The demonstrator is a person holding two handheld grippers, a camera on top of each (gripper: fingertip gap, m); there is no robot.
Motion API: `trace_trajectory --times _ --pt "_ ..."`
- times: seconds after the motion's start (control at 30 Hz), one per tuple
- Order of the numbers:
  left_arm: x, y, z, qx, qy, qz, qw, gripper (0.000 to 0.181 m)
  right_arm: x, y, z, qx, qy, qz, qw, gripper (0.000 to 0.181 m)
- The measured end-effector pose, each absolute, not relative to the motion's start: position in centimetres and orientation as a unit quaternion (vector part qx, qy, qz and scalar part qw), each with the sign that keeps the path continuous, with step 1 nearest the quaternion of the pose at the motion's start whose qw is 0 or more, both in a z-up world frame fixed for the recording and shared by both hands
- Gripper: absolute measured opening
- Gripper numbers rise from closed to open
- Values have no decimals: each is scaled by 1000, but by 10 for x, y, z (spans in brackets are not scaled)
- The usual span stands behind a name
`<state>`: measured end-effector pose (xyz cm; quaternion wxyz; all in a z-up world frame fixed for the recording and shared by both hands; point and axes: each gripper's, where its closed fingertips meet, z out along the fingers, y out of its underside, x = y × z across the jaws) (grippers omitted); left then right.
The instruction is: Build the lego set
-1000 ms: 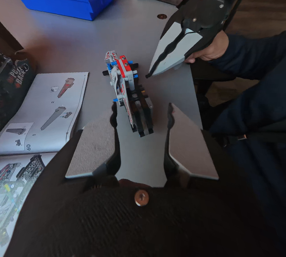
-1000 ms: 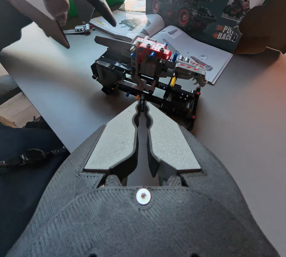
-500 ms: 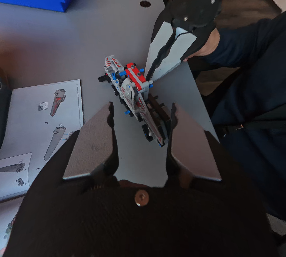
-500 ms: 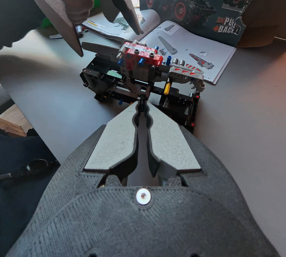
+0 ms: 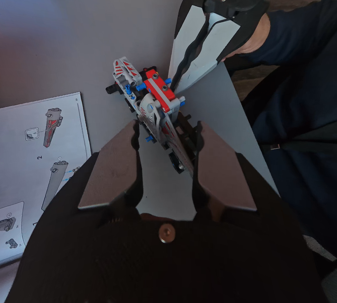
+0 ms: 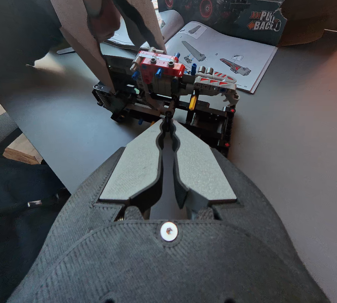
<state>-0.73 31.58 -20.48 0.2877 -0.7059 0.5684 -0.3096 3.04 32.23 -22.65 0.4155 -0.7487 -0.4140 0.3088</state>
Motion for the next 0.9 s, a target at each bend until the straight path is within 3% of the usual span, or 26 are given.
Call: trace_trajectory --times 0.33,0.9 --pt "-5 316 -210 -737 538 -299 280 46 30 325 -229 -758 -406 298 414 1" --pt "-4 312 -213 -768 499 -261 305 46 25 322 -228 -767 -386 296 419 1"
